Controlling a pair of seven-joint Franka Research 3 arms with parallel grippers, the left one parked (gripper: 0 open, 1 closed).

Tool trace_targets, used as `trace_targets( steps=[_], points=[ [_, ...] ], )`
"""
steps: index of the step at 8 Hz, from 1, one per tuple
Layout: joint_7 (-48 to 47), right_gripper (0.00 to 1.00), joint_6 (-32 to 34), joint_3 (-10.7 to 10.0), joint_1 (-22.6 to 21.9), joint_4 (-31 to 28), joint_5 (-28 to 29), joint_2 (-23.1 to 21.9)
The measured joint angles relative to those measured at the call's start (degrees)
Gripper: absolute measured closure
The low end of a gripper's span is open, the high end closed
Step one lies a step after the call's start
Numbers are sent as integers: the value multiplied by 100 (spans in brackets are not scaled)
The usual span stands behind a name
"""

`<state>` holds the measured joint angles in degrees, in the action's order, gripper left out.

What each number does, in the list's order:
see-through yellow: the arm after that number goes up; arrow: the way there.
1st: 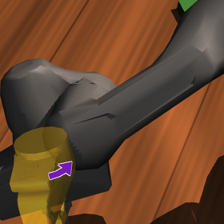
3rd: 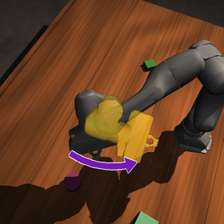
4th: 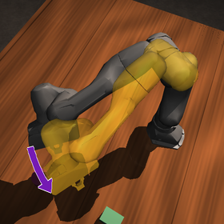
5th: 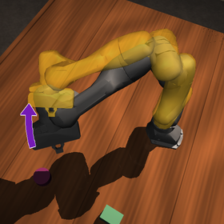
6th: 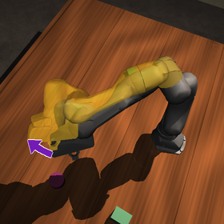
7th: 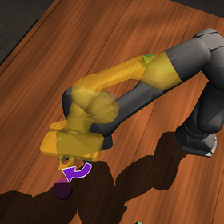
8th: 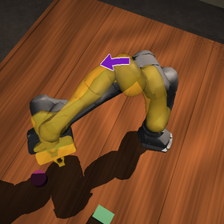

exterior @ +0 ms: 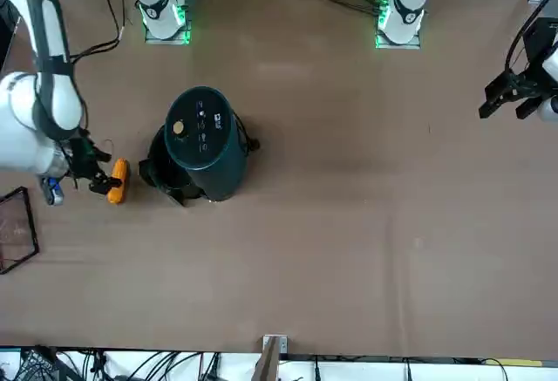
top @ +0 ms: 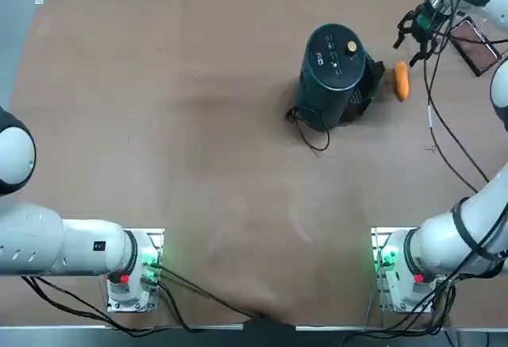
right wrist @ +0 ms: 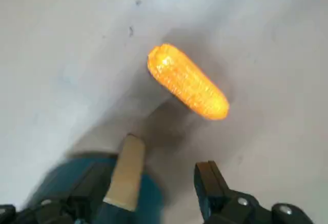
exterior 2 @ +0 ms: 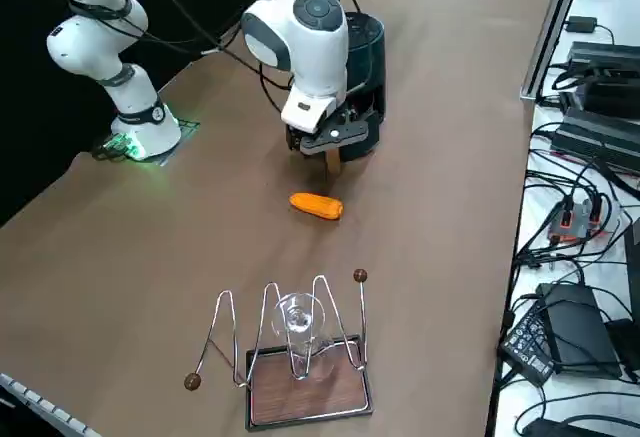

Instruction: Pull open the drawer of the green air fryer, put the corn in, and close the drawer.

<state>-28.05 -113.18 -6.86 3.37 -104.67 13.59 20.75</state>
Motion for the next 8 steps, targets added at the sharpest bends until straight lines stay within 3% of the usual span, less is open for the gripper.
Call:
trace_targets(
  steps=[4,8],
  points=[
    [2718,0,-207,0,198,32,-291,323],
    [3577,0,-1027,18,173,35,-528,968]
  ],
)
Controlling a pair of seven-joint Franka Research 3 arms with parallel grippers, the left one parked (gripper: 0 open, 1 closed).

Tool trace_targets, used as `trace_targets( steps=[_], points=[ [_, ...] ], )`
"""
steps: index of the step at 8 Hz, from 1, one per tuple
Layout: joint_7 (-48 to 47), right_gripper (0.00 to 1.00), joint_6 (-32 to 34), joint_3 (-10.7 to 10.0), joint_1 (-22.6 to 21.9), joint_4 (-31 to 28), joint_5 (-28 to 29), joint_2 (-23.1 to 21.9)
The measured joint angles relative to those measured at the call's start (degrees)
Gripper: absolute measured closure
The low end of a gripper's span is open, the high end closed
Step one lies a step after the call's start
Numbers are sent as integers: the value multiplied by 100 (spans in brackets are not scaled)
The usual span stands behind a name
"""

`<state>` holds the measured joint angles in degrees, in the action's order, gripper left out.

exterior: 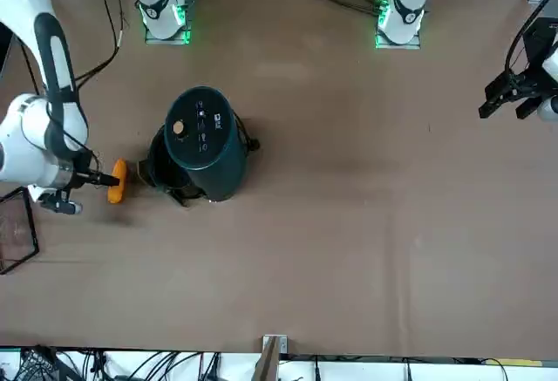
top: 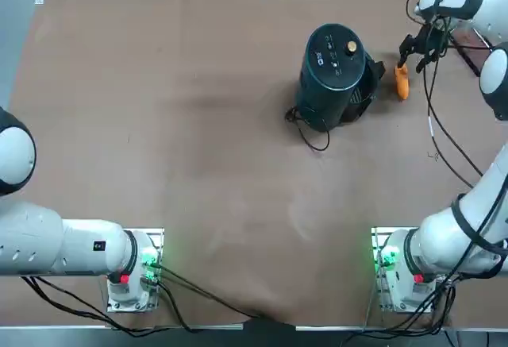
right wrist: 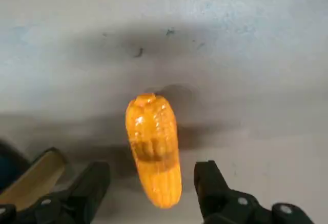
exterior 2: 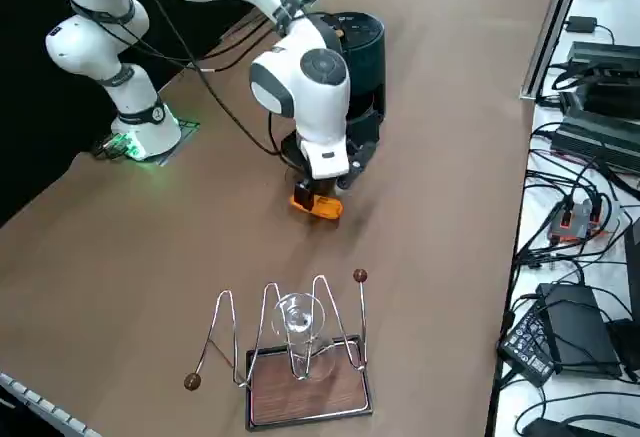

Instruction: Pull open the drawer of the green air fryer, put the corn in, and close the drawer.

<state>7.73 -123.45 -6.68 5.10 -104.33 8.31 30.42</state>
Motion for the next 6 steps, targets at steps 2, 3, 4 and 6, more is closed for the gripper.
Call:
trace_targets(
  steps=[2,3,4,6],
  points=[
    [17,0,-200,22,-16,3,-19,201],
    [20,2,-244,22,-20,4,-22,268],
    [25,4,-278,25,-22,5,-23,318],
    [31,42,-314,45,-42,35,-31,339]
  ],
)
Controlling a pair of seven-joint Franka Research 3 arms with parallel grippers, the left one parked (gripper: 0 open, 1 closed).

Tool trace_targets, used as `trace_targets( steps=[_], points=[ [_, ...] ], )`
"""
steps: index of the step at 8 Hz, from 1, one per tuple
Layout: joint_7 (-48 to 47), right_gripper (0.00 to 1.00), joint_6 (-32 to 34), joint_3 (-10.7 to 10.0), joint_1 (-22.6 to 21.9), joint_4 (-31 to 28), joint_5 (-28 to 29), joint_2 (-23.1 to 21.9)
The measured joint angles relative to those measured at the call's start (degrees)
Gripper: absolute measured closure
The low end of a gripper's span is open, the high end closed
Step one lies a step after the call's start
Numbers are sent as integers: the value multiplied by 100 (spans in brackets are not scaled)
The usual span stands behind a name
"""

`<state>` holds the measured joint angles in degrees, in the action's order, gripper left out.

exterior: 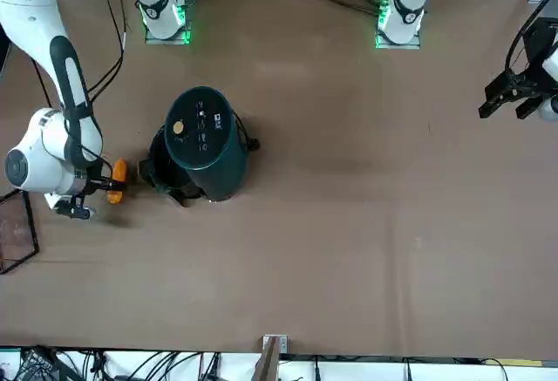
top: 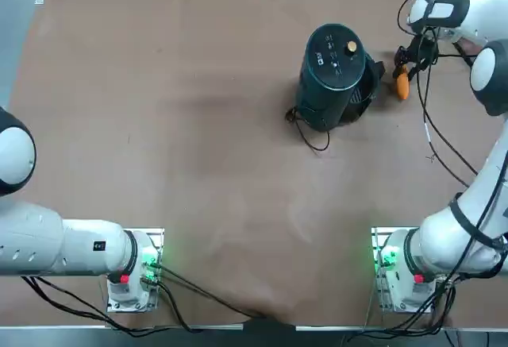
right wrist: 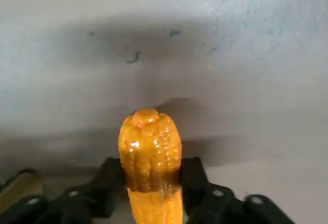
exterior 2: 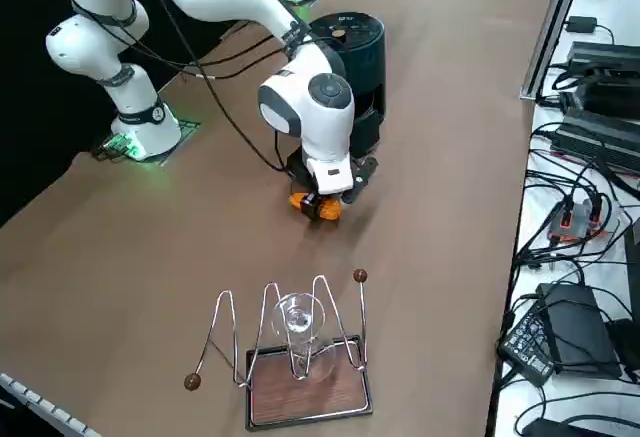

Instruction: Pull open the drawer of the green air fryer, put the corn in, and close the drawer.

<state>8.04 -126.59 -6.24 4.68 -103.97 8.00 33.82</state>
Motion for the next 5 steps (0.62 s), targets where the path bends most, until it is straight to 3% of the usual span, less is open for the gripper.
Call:
trace_targets(
  steps=[2,5],
  points=[
    [35,44,99,8,-48,168,-1,-138],
    [27,44,1406,43,-243,718,21,-883]
  ],
)
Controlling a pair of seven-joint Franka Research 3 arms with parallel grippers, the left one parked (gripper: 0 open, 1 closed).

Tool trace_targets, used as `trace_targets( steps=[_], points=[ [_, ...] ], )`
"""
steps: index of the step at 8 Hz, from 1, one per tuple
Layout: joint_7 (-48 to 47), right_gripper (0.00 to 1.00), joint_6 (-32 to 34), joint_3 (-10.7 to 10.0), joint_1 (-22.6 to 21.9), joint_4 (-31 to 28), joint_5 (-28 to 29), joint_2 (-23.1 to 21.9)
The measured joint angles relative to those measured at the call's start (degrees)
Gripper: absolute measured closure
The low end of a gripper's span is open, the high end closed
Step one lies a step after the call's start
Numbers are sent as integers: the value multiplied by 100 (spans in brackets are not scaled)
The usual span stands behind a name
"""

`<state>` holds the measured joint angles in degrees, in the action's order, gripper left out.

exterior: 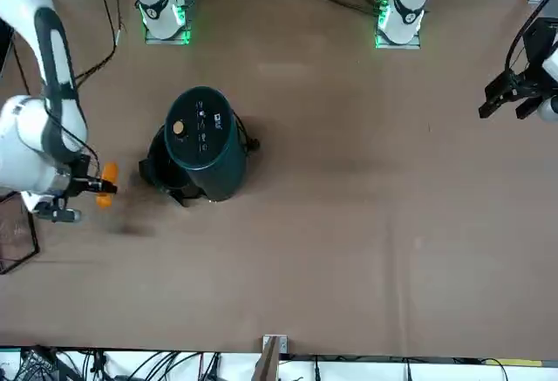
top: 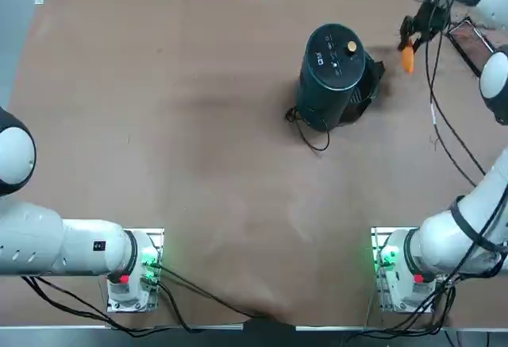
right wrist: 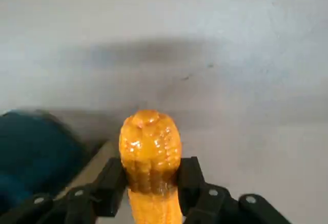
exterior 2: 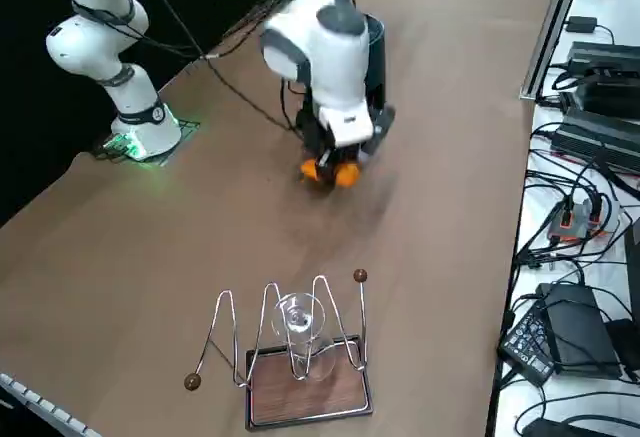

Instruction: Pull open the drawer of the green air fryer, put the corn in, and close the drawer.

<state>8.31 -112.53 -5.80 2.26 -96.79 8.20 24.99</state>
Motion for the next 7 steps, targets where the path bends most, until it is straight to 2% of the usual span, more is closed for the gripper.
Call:
trace_targets(
  steps=[2,4,7],
  points=[
    [-271,44,604,56,-280,207,239,-279],
    [-577,44,842,92,-556,206,450,-297],
    [-658,44,1058,109,-823,111,477,-279]
  ],
)
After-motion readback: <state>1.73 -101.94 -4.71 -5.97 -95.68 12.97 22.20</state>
